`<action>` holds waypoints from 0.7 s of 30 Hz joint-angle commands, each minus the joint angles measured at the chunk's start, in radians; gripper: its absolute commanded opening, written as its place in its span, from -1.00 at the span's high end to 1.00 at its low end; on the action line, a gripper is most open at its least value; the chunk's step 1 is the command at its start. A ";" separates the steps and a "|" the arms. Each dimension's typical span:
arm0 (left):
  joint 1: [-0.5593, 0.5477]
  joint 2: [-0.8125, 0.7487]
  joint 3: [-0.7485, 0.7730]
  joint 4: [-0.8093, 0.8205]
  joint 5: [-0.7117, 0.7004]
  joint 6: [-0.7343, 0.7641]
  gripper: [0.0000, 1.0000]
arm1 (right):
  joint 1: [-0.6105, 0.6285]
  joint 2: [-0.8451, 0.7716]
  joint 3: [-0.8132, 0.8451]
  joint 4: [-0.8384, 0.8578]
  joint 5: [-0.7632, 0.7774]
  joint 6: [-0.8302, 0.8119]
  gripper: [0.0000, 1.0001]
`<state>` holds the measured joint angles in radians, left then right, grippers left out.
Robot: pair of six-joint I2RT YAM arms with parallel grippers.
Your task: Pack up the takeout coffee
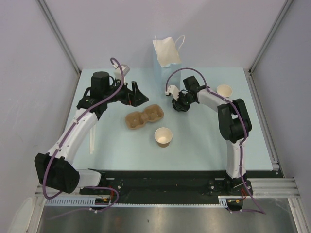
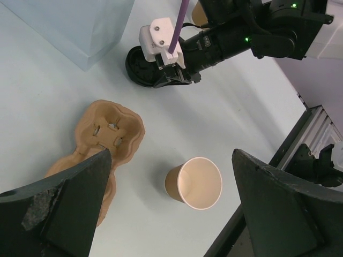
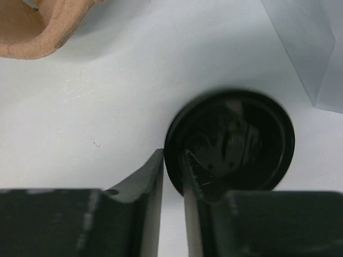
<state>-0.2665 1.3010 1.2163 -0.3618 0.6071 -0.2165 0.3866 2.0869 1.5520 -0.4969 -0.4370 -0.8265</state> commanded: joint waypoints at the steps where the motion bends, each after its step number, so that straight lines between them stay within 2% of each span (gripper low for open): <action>1: 0.015 0.004 0.038 -0.002 0.028 0.029 -0.99 | 0.005 0.006 0.011 0.015 -0.005 -0.028 0.74; 6: 0.018 -0.003 0.025 -0.002 0.028 0.029 -0.99 | 0.006 -0.040 0.011 -0.020 -0.016 -0.019 1.00; 13: 0.019 0.007 -0.070 0.093 -0.007 -0.070 -0.97 | -0.002 -0.162 0.013 -0.075 -0.094 0.136 1.00; 21: 0.000 0.208 -0.075 0.230 0.003 -0.273 -0.86 | -0.038 -0.172 0.014 -0.071 -0.146 0.335 1.00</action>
<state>-0.2569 1.4197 1.1343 -0.2478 0.6033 -0.3531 0.3698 1.9404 1.5520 -0.5671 -0.5270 -0.6186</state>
